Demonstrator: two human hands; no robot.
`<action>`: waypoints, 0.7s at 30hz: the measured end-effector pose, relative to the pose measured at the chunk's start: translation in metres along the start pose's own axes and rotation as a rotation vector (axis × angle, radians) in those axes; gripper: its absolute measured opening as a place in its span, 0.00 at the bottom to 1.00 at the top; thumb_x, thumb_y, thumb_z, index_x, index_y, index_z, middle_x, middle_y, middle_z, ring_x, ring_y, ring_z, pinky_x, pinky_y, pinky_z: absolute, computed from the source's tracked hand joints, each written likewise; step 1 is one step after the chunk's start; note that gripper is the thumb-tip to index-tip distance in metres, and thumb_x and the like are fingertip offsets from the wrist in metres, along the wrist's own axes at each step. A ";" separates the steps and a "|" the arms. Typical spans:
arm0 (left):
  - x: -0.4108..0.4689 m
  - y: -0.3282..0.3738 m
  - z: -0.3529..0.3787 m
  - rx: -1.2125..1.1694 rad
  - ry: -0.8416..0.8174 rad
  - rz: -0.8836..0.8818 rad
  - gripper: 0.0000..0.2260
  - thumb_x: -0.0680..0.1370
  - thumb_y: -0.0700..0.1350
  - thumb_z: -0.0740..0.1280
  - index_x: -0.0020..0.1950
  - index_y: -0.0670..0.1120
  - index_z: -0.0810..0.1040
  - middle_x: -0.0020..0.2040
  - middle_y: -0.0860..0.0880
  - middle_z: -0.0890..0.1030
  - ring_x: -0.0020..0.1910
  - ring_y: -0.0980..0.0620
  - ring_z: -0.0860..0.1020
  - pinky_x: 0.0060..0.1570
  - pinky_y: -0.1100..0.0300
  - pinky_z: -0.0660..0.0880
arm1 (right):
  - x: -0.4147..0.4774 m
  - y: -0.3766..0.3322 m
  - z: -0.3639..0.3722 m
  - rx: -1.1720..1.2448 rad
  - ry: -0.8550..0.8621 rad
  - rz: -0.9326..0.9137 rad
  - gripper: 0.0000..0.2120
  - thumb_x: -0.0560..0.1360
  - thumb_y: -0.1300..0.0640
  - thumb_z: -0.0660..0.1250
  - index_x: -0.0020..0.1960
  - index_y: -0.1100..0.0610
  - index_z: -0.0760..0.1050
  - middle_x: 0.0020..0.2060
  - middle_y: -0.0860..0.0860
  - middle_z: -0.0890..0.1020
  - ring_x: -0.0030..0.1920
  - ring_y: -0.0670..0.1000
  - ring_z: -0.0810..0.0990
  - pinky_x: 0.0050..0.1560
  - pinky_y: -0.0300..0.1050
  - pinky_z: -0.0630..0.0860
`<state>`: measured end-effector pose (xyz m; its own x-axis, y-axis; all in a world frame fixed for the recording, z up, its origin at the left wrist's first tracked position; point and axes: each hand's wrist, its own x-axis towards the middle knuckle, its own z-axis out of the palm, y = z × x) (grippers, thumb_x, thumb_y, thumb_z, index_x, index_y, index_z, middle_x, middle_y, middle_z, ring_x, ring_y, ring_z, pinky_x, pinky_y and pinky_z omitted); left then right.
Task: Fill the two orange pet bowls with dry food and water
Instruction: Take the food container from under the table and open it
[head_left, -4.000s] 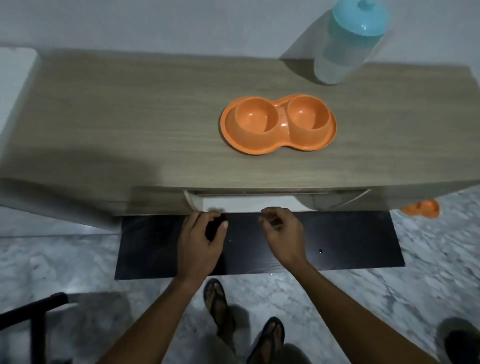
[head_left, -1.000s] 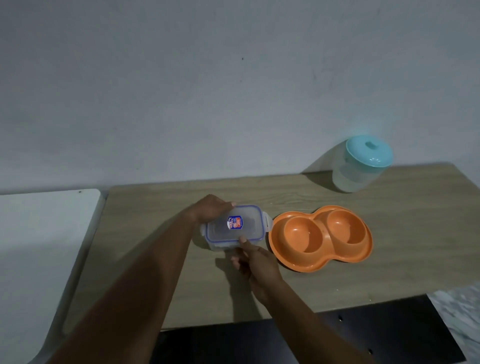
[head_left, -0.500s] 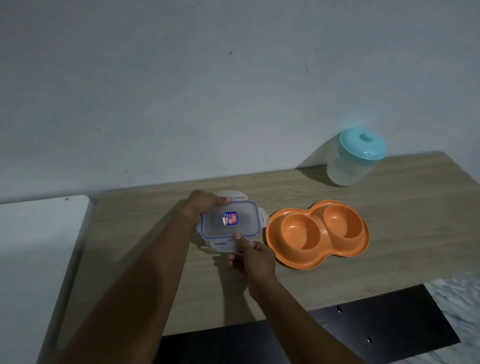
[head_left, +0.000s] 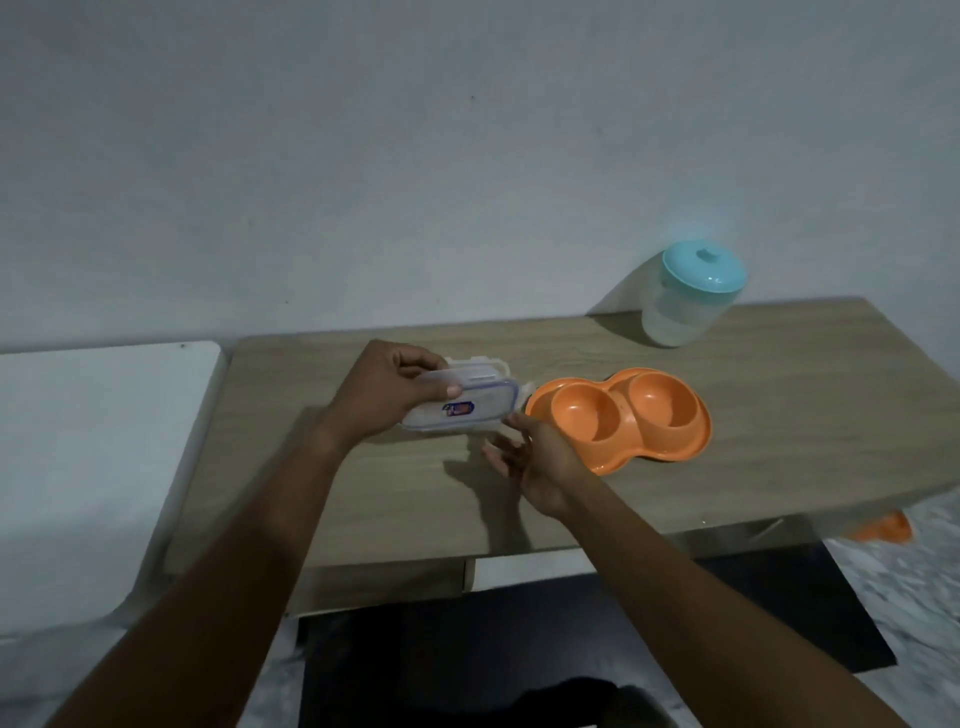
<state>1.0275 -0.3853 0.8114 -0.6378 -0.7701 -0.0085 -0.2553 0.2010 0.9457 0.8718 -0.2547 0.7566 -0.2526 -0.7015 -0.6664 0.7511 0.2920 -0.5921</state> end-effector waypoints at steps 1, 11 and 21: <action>-0.010 -0.005 0.002 0.046 -0.012 0.005 0.07 0.67 0.40 0.80 0.42 0.43 0.86 0.39 0.49 0.86 0.38 0.56 0.83 0.40 0.62 0.76 | 0.000 -0.002 -0.005 0.041 -0.026 0.018 0.13 0.84 0.52 0.60 0.51 0.60 0.77 0.47 0.60 0.78 0.44 0.55 0.81 0.45 0.44 0.82; -0.076 -0.058 0.041 0.485 -0.227 -0.123 0.05 0.66 0.42 0.75 0.39 0.51 0.84 0.58 0.60 0.82 0.56 0.62 0.77 0.58 0.63 0.73 | 0.016 0.019 -0.027 -0.795 0.144 -0.213 0.07 0.77 0.66 0.67 0.49 0.56 0.80 0.48 0.57 0.82 0.43 0.52 0.80 0.34 0.41 0.79; -0.057 -0.053 0.059 0.863 -0.391 -0.147 0.20 0.66 0.52 0.75 0.58 0.55 0.82 0.69 0.62 0.74 0.64 0.55 0.75 0.50 0.64 0.65 | 0.057 -0.034 0.011 -1.219 0.466 -0.576 0.24 0.79 0.48 0.67 0.69 0.61 0.75 0.65 0.59 0.81 0.66 0.61 0.77 0.61 0.52 0.73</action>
<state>1.0349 -0.3162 0.7428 -0.7141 -0.5982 -0.3637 -0.7001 0.6153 0.3624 0.8381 -0.3115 0.7436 -0.6908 -0.7080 -0.1465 -0.4489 0.5789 -0.6807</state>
